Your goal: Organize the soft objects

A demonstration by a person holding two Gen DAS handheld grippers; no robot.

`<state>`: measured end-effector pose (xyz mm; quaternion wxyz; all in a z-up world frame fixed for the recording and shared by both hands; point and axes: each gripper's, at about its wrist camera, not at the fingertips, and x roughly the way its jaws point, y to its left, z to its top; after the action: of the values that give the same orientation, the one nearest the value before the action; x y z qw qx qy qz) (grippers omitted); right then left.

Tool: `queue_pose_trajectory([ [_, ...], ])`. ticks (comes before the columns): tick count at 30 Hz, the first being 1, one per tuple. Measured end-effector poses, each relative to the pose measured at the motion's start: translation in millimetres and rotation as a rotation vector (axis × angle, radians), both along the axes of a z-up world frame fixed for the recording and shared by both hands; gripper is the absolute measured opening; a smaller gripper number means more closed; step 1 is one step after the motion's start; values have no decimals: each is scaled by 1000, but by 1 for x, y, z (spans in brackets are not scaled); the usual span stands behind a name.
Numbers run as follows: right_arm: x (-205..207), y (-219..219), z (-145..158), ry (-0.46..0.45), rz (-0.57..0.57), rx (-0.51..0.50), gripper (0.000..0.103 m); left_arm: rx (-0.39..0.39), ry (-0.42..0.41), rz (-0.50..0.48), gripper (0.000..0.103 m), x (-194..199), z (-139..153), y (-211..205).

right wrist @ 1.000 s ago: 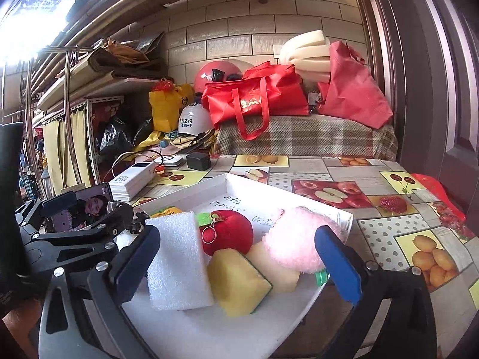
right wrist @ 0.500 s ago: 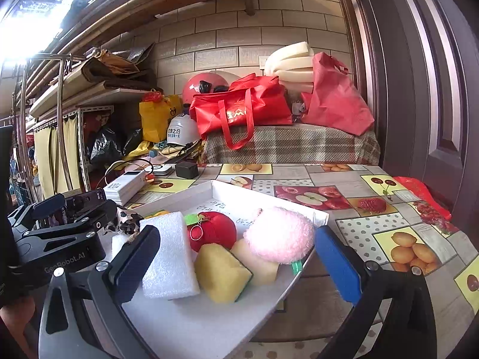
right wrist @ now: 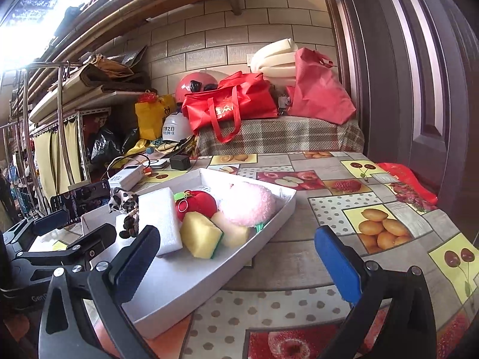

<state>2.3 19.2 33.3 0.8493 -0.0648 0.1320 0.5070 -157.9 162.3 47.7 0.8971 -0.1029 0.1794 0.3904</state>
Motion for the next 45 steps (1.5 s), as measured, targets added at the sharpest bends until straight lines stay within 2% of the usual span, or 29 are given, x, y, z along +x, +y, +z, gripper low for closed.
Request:
queue_pose_trajectory([
  [4,3,-27,1,21,-14,10,103,31,10,-33,103,-1,2,-28],
  [9,15,-69,9,71,-93,113,103,-15,32,-61,103,1,3,-44],
  [13,16,-92,9,106,-105,117,103,25,18,-10,103,-7,8,-57],
  [16,4,-114,12,44,-140,175,103,30,6,38,103,-13,10,-62],
  [19,-18,-132,16,-101,-226,230,103,64,31,123,103,-15,10,-65],
  [22,-27,-141,17,-168,-303,271,103,78,33,130,103,-16,11,-66],
  [26,-11,-130,15,-91,-291,176,103,65,6,114,103,-21,11,-68],
  [28,-6,-129,14,-70,-301,164,103,53,-5,90,103,-21,10,-69],
  [35,-19,-125,12,-131,-300,135,103,72,96,127,103,-5,7,-69],
  [45,-13,-130,12,-105,-298,151,103,30,90,111,103,-7,3,-63],
])
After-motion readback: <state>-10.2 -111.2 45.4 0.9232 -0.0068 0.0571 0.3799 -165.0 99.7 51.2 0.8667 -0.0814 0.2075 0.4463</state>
